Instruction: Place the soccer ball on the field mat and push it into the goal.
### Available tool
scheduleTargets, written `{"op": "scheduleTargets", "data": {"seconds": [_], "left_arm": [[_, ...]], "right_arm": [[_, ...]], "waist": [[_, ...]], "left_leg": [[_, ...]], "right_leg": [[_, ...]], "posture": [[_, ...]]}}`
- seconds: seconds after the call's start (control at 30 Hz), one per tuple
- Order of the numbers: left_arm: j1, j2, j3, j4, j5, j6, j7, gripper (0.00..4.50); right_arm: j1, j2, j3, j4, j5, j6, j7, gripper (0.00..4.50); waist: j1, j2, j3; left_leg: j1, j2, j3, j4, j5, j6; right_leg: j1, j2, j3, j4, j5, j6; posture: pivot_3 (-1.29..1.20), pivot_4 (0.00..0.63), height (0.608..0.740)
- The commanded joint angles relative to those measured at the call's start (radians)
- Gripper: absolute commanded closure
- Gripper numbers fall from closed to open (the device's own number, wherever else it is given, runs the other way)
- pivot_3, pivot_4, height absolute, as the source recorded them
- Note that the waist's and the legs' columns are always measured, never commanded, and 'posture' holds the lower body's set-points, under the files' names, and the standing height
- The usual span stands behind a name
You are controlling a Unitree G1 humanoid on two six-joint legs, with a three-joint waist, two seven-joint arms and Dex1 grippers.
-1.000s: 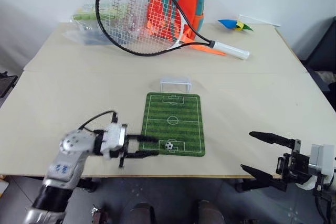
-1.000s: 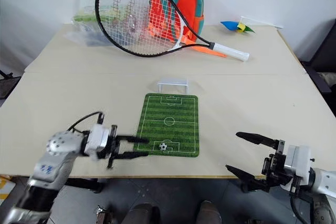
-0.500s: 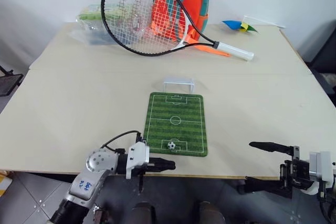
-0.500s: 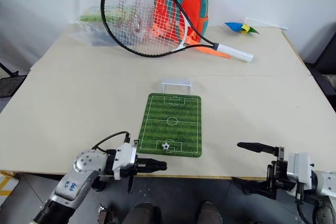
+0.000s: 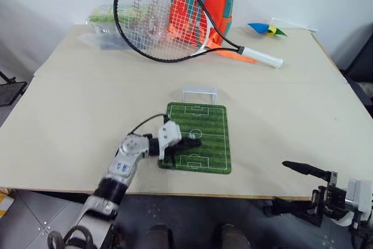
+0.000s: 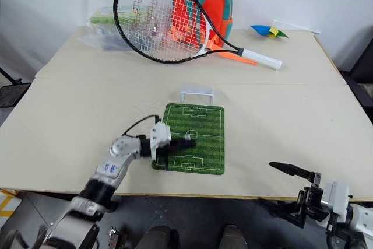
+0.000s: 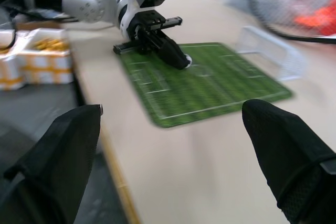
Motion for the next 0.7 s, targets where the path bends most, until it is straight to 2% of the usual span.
{"op": "scheduleTargets", "data": {"seconds": [0.03, 0.1, 0.2, 0.33, 0.47, 0.57, 0.63, 0.7], "left_arm": [[-0.079, -0.026, 0.086, 0.02, -0.084, -0.064, -0.014, 4.48], [-0.069, -0.001, 0.116, -0.027, -0.135, -0.062, -0.077, 4.48], [0.013, 0.089, 0.164, -0.169, -0.191, -0.03, -0.139, 4.48], [0.232, 0.274, 0.292, -0.392, -0.263, 0.129, -0.12, 4.48], [0.461, 0.393, 0.427, -0.484, -0.269, 0.237, -0.047, 4.48], [0.612, 0.414, 0.519, -0.531, -0.281, 0.286, 0.007, 4.48], [0.697, 0.381, 0.597, -0.563, -0.281, 0.268, 0.082, 4.48], [0.73, 0.346, 0.617, -0.615, -0.282, 0.272, 0.14, 4.48]], "right_arm": [[-0.021, 0.049, -0.027, -0.045, 0.011, 0.003, -0.133, 0.0], [-0.039, 0.073, -0.021, -0.06, 0.015, 0.018, -0.192, 0.0], [-0.079, 0.1, -0.013, -0.07, 0.015, 0.037, -0.276, 0.0], [-0.139, 0.1, -0.003, -0.046, 0.004, 0.049, -0.324, 0.0], [-0.177, 0.091, 0.008, -0.001, -0.012, 0.037, -0.31, 0.0], [-0.214, 0.086, 0.017, 0.044, -0.021, 0.03, -0.292, 0.0], [-0.248, 0.082, 0.03, 0.083, -0.032, 0.025, -0.276, 0.0], [-0.271, 0.077, 0.039, 0.12, -0.04, 0.016, -0.254, 0.0]], "waist": [[-0.003, 0.0, 0.0], [-0.016, 0.0, 0.0], [-0.034, 0.001, 0.0], [-0.05, 0.002, 0.0], [-0.039, 0.002, 0.0], [-0.026, 0.002, 0.0], [-0.025, 0.002, 0.0], [-0.024, 0.002, 0.0]], "left_leg": [[-0.001, 0.0, 0.0, 0.0, 0.0, 0.0], [-0.001, 0.0, 0.001, -0.002, 0.0, 0.0], [0.0, 0.0, 0.001, -0.004, 0.0, 0.0], [0.001, 0.001, 0.002, -0.004, 0.0, 0.0], [0.001, 0.001, 0.002, -0.003, -0.001, 0.001], [0.001, 0.001, 0.002, -0.002, -0.001, 0.002], [0.002, 0.001, 0.003, -0.002, -0.002, 0.002], [0.002, 0.002, 0.003, -0.002, -0.003, 0.001]], "right_leg": [[-0.001, 0.0, 0.0, 0.0, 0.0, 0.0], [-0.001, 0.0, 0.0, 0.0, 0.0, 0.0], [-0.002, 0.0, 0.001, 0.0, 0.0, 0.0], [-0.002, 0.0, 0.002, 0.0, 0.0, 0.0], [-0.002, 0.0, 0.003, 0.001, 0.0, 0.0], [-0.002, 0.0, 0.003, 0.001, 0.0, 0.0], [-0.002, 0.0, 0.004, 0.001, 0.0, 0.0], [-0.002, 0.0, 0.005, 0.0, 0.0, 0.0]], "posture": [[0.0, 0.15, 0.74], [0.0, 0.15, 0.74], [0.0, 0.15, 0.74], [0.0, 0.15, 0.74], [0.0, 0.15, 0.74], [0.0, 0.15, 0.74], [0.0, 0.15, 0.74], [0.0, 0.15, 0.74]]}}
